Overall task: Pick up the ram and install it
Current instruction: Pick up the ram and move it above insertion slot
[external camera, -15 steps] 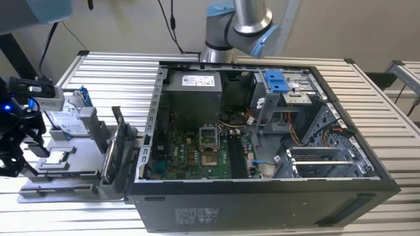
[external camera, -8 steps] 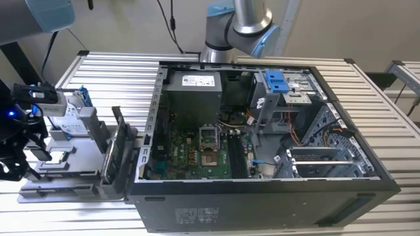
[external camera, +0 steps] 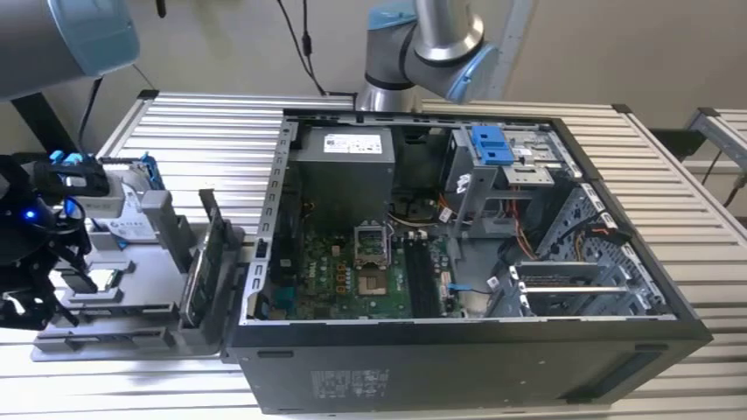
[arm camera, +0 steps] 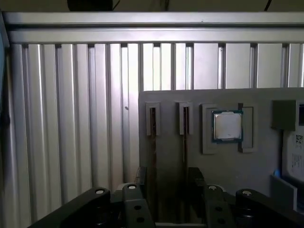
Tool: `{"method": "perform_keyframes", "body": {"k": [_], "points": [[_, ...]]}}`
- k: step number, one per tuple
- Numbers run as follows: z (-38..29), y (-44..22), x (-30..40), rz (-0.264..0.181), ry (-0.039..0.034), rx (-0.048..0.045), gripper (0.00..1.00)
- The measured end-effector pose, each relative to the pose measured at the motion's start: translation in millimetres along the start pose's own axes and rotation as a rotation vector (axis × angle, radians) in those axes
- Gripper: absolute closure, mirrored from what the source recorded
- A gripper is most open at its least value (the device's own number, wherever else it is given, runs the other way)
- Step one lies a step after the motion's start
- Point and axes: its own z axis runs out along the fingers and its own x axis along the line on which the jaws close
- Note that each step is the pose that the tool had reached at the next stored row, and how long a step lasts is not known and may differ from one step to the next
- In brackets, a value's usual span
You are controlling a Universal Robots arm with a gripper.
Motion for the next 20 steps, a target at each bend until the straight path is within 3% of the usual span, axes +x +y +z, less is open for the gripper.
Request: {"method": "perform_keyframes", "body": {"k": [6, 20], "points": [[8.1, 0.1, 1.1, -0.002, 0.0, 0.0, 0.52], [12.2, 0.0, 1.2, -0.002, -0.0001, 0.0001, 0.52]]}}
